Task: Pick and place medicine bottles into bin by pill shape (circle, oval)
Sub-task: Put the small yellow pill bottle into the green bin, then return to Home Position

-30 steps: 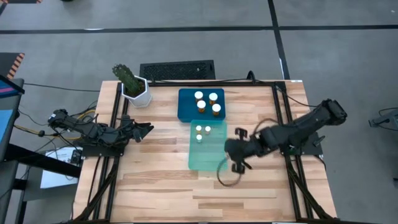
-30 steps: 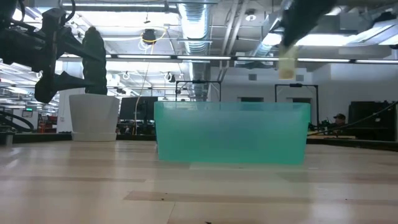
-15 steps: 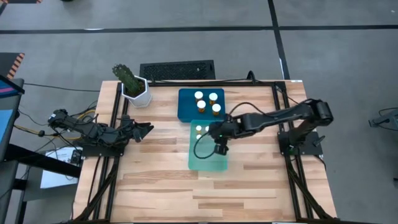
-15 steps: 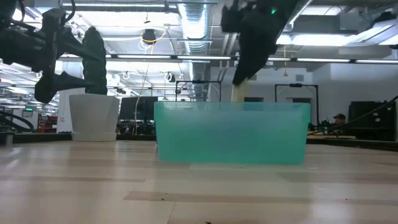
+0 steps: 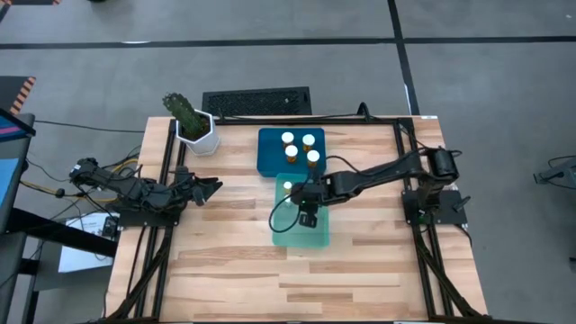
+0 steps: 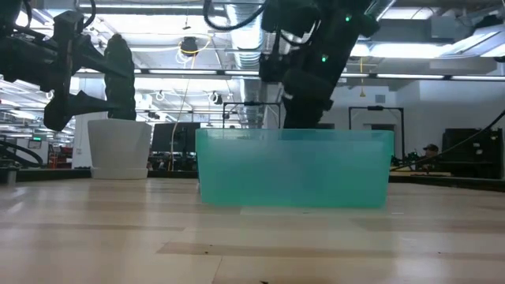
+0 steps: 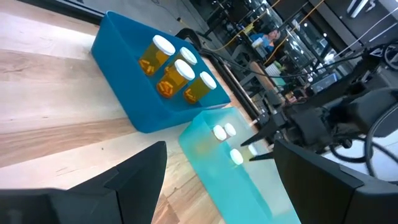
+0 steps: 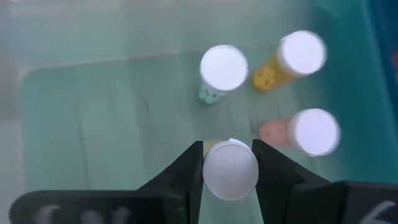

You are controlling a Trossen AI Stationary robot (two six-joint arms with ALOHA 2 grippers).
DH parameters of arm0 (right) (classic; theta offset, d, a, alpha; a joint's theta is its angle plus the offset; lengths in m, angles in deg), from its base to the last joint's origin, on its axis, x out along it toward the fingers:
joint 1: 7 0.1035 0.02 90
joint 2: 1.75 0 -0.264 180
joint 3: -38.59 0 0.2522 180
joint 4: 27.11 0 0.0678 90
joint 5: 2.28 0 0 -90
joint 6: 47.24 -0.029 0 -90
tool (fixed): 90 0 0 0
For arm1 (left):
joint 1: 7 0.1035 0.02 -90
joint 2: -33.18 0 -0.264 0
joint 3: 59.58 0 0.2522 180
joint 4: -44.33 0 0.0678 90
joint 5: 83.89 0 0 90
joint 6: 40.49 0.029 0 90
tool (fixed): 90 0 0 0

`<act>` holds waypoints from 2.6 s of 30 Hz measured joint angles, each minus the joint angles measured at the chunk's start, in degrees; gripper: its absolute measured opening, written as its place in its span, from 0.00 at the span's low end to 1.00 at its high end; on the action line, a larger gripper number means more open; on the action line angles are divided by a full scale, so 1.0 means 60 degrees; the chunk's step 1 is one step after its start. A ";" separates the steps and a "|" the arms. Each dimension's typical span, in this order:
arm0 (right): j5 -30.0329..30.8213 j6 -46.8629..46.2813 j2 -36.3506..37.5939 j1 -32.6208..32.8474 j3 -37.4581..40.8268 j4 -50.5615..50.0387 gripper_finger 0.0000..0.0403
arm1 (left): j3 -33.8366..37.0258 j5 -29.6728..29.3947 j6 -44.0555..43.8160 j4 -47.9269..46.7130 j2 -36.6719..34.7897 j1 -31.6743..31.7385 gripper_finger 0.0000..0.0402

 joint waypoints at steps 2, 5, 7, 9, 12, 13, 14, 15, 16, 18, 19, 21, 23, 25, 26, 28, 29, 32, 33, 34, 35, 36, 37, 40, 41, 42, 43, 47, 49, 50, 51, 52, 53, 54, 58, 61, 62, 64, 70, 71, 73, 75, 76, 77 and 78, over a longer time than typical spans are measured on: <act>-0.0003 0.0000 -0.0166 0.0000 0.0000 0.0119 0.32 | 0.0000 -0.0003 0.0000 0.0000 0.0000 -0.0003 0.72; -0.0003 -0.0004 -0.0265 0.0000 -0.0004 0.0234 0.32 | 0.0000 0.0011 0.0000 0.0000 0.0000 -0.0001 0.72; -0.0003 0.0000 -0.0285 0.0000 0.0002 0.0137 0.32 | 0.0000 0.0011 0.0000 0.0000 0.0000 -0.0003 0.72; -0.0003 0.0002 -0.0283 -0.0003 0.0004 0.0263 0.32 | 0.0000 0.0011 0.0003 0.0000 0.0000 0.0001 0.72; -0.0009 0.0002 -0.0283 -0.0029 0.0000 0.0246 0.32 | 0.0000 0.0015 0.0000 0.0000 0.0000 -0.0003 0.72; -0.0071 -0.0001 -0.0283 -0.0051 0.0000 0.0257 0.32 | 0.0000 0.0015 0.0000 0.0000 0.0000 -0.0001 0.72; -0.0142 0.0000 -0.0283 -0.0059 0.0000 0.0278 0.32 | 0.0000 0.0015 0.0001 0.0004 0.0000 -0.0003 0.72; -0.0147 -0.0005 -0.0283 -0.0073 0.0000 0.0281 0.32 | 0.0000 0.0015 0.0004 0.0000 0.0000 -0.0003 0.72; -0.0149 -0.0004 -0.0283 -0.0076 0.0000 0.0270 0.32 | 0.0000 0.0015 0.0003 0.0004 0.0000 0.0001 0.72; -0.0149 0.0003 -0.0283 -0.0079 0.0000 0.0280 0.32 | 0.0000 0.0017 0.0000 0.0002 0.0000 -0.0003 0.72; -0.0149 0.0004 -0.0283 -0.0087 0.0000 0.0281 0.32 | 0.0000 0.0019 0.0003 0.0000 0.0000 0.0000 0.72; -0.0153 0.0017 -0.0283 -0.0127 0.0000 0.0274 0.32 | 0.0000 0.0019 0.0003 0.0000 0.0000 -0.0001 0.72; -0.0157 0.0025 -0.0283 -0.0151 0.0000 0.0277 0.32 | 0.0000 0.0019 0.0001 0.0000 0.0000 -0.0003 0.72; -0.0167 0.0025 -0.0283 -0.0182 0.0000 0.0277 0.34 | 0.0000 0.0019 0.0004 0.0000 0.0000 0.0000 0.72; -0.0167 0.0025 -0.0283 -0.0189 0.0000 0.0277 0.36 | 0.0000 0.0019 0.0004 0.0000 0.0000 0.0000 0.72; -0.0167 0.0022 -0.0280 -0.0218 0.0000 0.0275 0.39 | 0.0000 0.0019 0.0004 0.0000 0.0000 -0.0003 0.72; -0.0167 0.0014 -0.0279 -0.0244 0.0000 0.0274 0.41 | 0.0000 0.0019 0.0004 0.0000 0.0000 0.0000 0.72; -0.0167 -0.0007 -0.0279 -0.0251 0.0000 0.0277 0.46 | 0.0000 0.0022 0.0006 0.0000 0.0000 -0.0001 0.72; -0.0167 -0.0007 -0.0279 -0.0253 0.0000 0.0277 0.47 | 0.0000 0.0022 0.0007 0.0000 0.0000 -0.0001 0.72; -0.0167 -0.0007 -0.0279 -0.0258 0.0000 0.0274 0.48 | 0.0000 0.0022 0.0006 0.0000 0.0000 -0.0001 0.72; -0.0167 -0.0011 -0.0279 -0.0262 0.0000 0.0277 0.49 | 0.0000 0.0022 0.0007 0.0000 0.0000 -0.0003 0.72; -0.0167 -0.0008 -0.0279 -0.0262 0.0000 0.0275 0.49 | 0.0000 0.0022 0.0007 0.0000 0.0000 -0.0003 0.72; -0.0167 -0.0007 -0.0279 -0.0262 0.0000 0.0274 0.50 | 0.0000 0.0022 0.0007 0.0000 0.0000 -0.0003 0.72; -0.0169 -0.0007 -0.0263 -0.0262 -0.0043 0.0179 0.50 | 0.0000 0.0022 0.0007 0.0000 0.0000 0.0000 0.72; -0.0173 0.0022 -0.0208 -0.0264 -0.0099 0.0047 0.50 | 0.0000 0.0025 0.0007 0.0000 0.0000 -0.0002 0.72; -0.0194 0.0126 -0.0135 -0.0262 -0.0168 -0.0061 0.50 | 0.0000 0.0024 0.0007 0.0000 0.0000 -0.0001 0.72; -0.0233 0.0215 -0.0054 -0.0262 -0.0255 -0.0060 0.50 | 0.0000 0.0022 0.0007 0.0000 0.0000 -0.0003 0.72; -0.0269 0.0249 0.0479 -0.0278 -0.0435 -0.0279 0.51 | 0.0000 0.0026 0.0004 0.0007 0.0000 0.0000 0.72; -0.0289 0.0296 0.0958 -0.0299 -0.0504 -0.0540 0.51 | 0.0000 0.0038 0.0004 0.0104 -0.0003 -0.0003 0.72; -0.0307 0.0317 0.1289 -0.0302 -0.0546 -0.0662 0.52 | 0.0000 0.0049 0.0004 0.0201 -0.0004 -0.0001 0.72; -0.0309 0.0352 0.1687 -0.0302 -0.0565 -0.0780 0.52 | 0.0000 0.0055 0.0020 0.0305 -0.0002 -0.0002 0.72; -0.0309 0.0397 0.2097 -0.0302 -0.0565 -0.0943 0.52 | 0.0000 0.0080 0.0079 0.0450 -0.0004 -0.0001 0.72; -0.0297 0.0443 0.2566 -0.0302 -0.0565 -0.1120 0.52 | 0.0000 0.0108 0.0180 0.0614 -0.0004 -0.0001 0.72; -0.0232 0.0474 0.2995 -0.0299 -0.0565 -0.1271 0.52 | 0.0000 0.0151 0.0295 0.0764 -0.0004 0.0001 0.72; 0.0282 0.0633 0.4841 -0.0299 -0.0565 -0.1843 0.50 | 0.0000 0.0383 0.0739 0.1466 -0.0004 0.0000 0.72; 0.0915 0.0648 0.6278 -0.0211 -0.0194 -0.1977 0.49 | -0.0133 0.0839 0.1416 0.1987 -0.0004 -0.0001 0.72; 0.1150 0.0613 0.6759 -0.0156 0.0038 -0.1971 0.49 | -0.0269 0.0931 0.1654 0.2030 -0.0004 -0.0001 0.72; 0.1748 0.0333 0.7713 -0.0050 0.0647 -0.1953 0.49 | -0.0617 0.1023 0.2092 0.1967 -0.0004 -0.0003 0.72; 0.2618 -0.0646 1.0235 0.0233 0.2891 -0.1869 0.50 | -0.1831 0.1051 0.3221 0.0916 -0.0022 -0.0001 0.72; 0.2627 -0.0812 1.0532 0.0272 0.3245 -0.1772 0.50 | -0.2002 0.1088 0.3306 0.0683 -0.0022 -0.0003 0.72; 0.2627 -0.1041 1.1040 0.0363 0.3984 -0.1609 0.49 | -0.2253 0.1226 0.3422 0.0318 -0.0022 -0.0003 0.72; 0.2625 -0.1176 1.1473 0.0470 0.4702 -0.1304 0.48 | -0.2358 0.1268 0.3450 0.0036 -0.0022 -0.0003 0.72; 0.2656 -0.1236 1.1711 0.0507 0.5052 -0.1179 0.48 | -0.2373 0.1272 0.3453 -0.0046 -0.0027 0.0000 0.72; 0.2738 -0.1303 1.1949 0.0536 0.5406 -0.1015 0.47 | -0.2391 0.1308 0.3453 -0.0106 -0.0077 -0.0003 0.72; 0.2816 -0.1365 1.2178 0.0539 0.5737 -0.0775 0.47 | -0.2397 0.1340 0.3445 -0.0169 -0.0161 -0.0002 0.72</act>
